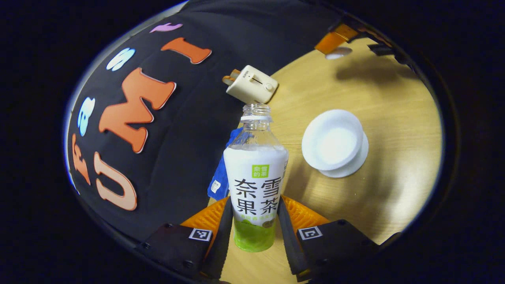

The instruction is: Open the teacup lid with one hand, grasp the water bottle and pour water into the teacup with the other hand; after pouring, place the water bottle on the coaster and then close the teacup lid.

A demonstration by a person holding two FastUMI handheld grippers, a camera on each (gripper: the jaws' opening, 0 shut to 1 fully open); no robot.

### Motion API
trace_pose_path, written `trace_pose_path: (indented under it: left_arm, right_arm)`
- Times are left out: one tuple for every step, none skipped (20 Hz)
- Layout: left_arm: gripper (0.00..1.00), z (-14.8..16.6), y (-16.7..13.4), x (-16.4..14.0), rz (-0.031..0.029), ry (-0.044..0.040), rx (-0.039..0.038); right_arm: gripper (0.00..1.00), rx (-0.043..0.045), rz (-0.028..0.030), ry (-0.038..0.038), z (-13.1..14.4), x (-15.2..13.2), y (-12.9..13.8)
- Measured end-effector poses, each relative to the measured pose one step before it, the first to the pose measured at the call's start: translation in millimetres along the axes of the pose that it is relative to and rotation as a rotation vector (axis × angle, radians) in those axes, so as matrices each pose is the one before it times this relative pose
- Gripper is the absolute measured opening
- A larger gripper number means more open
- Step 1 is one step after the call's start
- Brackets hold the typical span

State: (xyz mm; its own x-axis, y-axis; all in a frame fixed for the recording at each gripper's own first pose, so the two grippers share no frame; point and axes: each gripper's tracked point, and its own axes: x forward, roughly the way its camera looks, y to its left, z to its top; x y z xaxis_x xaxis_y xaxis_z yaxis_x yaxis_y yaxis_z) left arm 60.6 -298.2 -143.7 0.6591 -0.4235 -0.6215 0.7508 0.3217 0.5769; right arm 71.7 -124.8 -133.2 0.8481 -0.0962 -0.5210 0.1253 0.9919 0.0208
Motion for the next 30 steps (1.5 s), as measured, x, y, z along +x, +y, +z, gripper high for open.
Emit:
trace_pose_path:
  left_arm:
    - [0.61, 2.03, 2.5, -1.07, -0.00066, -0.0104, -0.06133]
    - [0.6, 5.0, 5.08, -3.5, 0.01745, -0.02282, -0.07014]
    - [0.6, 2.12, 0.84, 1.94, 0.00021, -0.00578, -0.08024]
    - [0.65, -0.8, -0.26, -0.01, -0.00767, -0.00052, -0.08658]
    - [0.6, -0.26, 0.64, 1.82, -0.01692, -0.00684, -0.07986]
    - [0.6, 0.2, 6.44, 0.78, -0.00324, -0.00362, -0.06256]
    - [0.65, 3.22, 8.19, -0.08, 0.00698, -0.01355, -0.04483]
    - [0.65, 3.0, 8.34, 0.42, 0.02027, -0.01778, -0.04029]
    - [0.61, 2.65, 5.97, 2.02, 0.00126, -0.01048, -0.03566]
    - [0.6, 4.04, 7.33, 6.92, 0.00329, -0.01567, -0.03855]
    - [0.6, 4.12, 5.24, 1.27, 0.00283, -0.01917, -0.04081]
    - [0.6, 3.5, 4.83, -4.15, 0.00079, -0.0176, -0.04483]
    - [0.61, 3.81, 7.11, -4.88, 0.00174, -0.01007, -0.03933]
    - [0.61, 4.57, 7.91, -4.37, 0.00947, -0.0141, -0.03399]
    - [0.61, 5.58, 4.56, 0.79, 0.00942, -0.01542, -0.02849]
    - [0.61, 5.76, 4.94, 4.41, 0.01795, -0.01274, -0.02389]
    - [0.61, 5.87, 7.42, 4.74, 0.01853, -0.00919, -0.0157]
    - [0.62, 1.99, 8.82, 5.69, 0.01719, -0.00954, -0.01435]
    - [0.62, 3.38, 8.76, 4.81, 0.01036, -0.00664, -0.01479]
    - [0.65, 0.67, 5.0, 3.38, 0.01168, -0.00936, -0.01128]
    - [0.62, 2.31, 8.26, 2.86, 0.01501, -0.00816, -0.00529]
    - [0.62, 0.07, 9.57, 3.93, 0.01975, -0.00882, -0.00437]
    - [0.64, -1.4, 6.65, 2.67, 0.01249, -0.00785, -0.00533]
    - [0.63, -2.37, 4.5, 2.3, 0.01483, -0.00581, -0.0074]
    - [0.65, -2.21, 5.32, 2.58, 0.01124, -0.00238, -0.0135]
    - [0.63, -4.68, 5.45, 3.3, 0.00619, -0.0008, -0.01942]
    - [0.62, -4.72, 1.9, 2.92, -0.00565, 0.00133, -0.0211]
    - [0.63, -6.47, 0.29, 2.42, -0.00171, 0.0067, -0.01801]
    - [0.64, -4.7, -0.32, 2.19, -0.01045, 0.00684, -0.01664]
    - [0.67, -3.94, 0.7, 0.82, -0.00061, 0.00346, -0.01415]
  right_arm:
    - [0.19, -0.00208, 0.00237, 0.00008, -0.43, 0.03, 1.42]
    - [0.14, -0.00321, 0.00217, 0.00031, -0.23, 0.24, 1.96]
    - [0.19, -0.0043, 0.00255, 0.00148, -0.2, -0.03, 0.4]
    - [0.19, -0.00423, 0.001, 0.00295, -0.77, 0.61, 1.26]
    - [0.19, 0.00003, 0.00069, 0.00113, -0.63, -0.22, -0.16]
    - [0.19, 0.00287, 0.00127, -0.00015, 0.57, -0.17, -0.07]
    - [0.19, 0.00172, -0.00037, -0.00051, -0.03, -0.21, 0.26]
    - [0.19, -0.0015, -0.00299, 0.00014, -0.08, 0.65, -0.47]
    - [0.19, -0.00265, -0.0027, 0.00194, -1.26, 1.35, -0.55]
    - [0.19, -0.00076, -0.00009, 0.00136, -0.16, 0.61, 0.37]
    - [0.19, -0.00244, 0.0082, 0.00208, -0.48, -0.54, 1.43]
    - [0.19, 0.00411, 0.00264, 0.00271, -0.38, 0.12, 0.26]
    - [0.19, 0.00275, -0.00438, 0.00007, -0.23, 0.81, -1.89]
    - [0.19, -0.0028, -0.00397, 0.00023, -0.34, 0.51, -1.35]
    - [0.14, -0.00076, -0.00335, -0.00105, 0.44, -0.03, -1.18]
    - [0.19, 0.00269, -0.00468, -0.00058, 0.45, -0.24, -2.95]
    - [0.19, 0.0045, -0.00505, -0.00061, 0.41, -0.36, -3.02]
    - [0.19, 0.0043, -0.00457, 0.00084, 0.03, 0.5, -2.5]
    - [0.19, 0.00405, -0.00355, 0.00165, -0.91, 0.69, -2.61]
    - [0.18, 0.00318, -0.00351, 0.00322, -0.68, 0.65, -1.8]
    - [0.18, 0.00449, -0.0048, 0.00247, -0.47, 0.22, -2.94]
    - [0.19, 0.00408, -0.00481, 0.00235, -0.61, 0.56, -2.44]
    - [0.19, 0.0042, -0.0037, 0.00122, -0.58, 0.3, -1.91]
    - [0.19, 0.0043, -0.00258, 0.00012, 0.45, 0.34, -1.53]
    - [0.19, 0.00408, -0.00235, -0.00025, 0.07, -0.1, -0.99]
    - [0.19, 0.00148, -0.0026, 0.00011, -0.19, -0.12, -0.64]
    - [0.19, -0.00132, -0.00304, 0.00054, -0.53, -0.28, -1.19]
    - [0.19, -0.00103, -0.0032, 0.00162, -0.15, 0.44, -0.31]
    - [0.19, -0.00014, -0.00089, 0.00251, -1.04, 0.52, -0.08]
    - [0.19, -0.00011, -0.00247, 0.00286, -0.19, 0.79, -0.56]
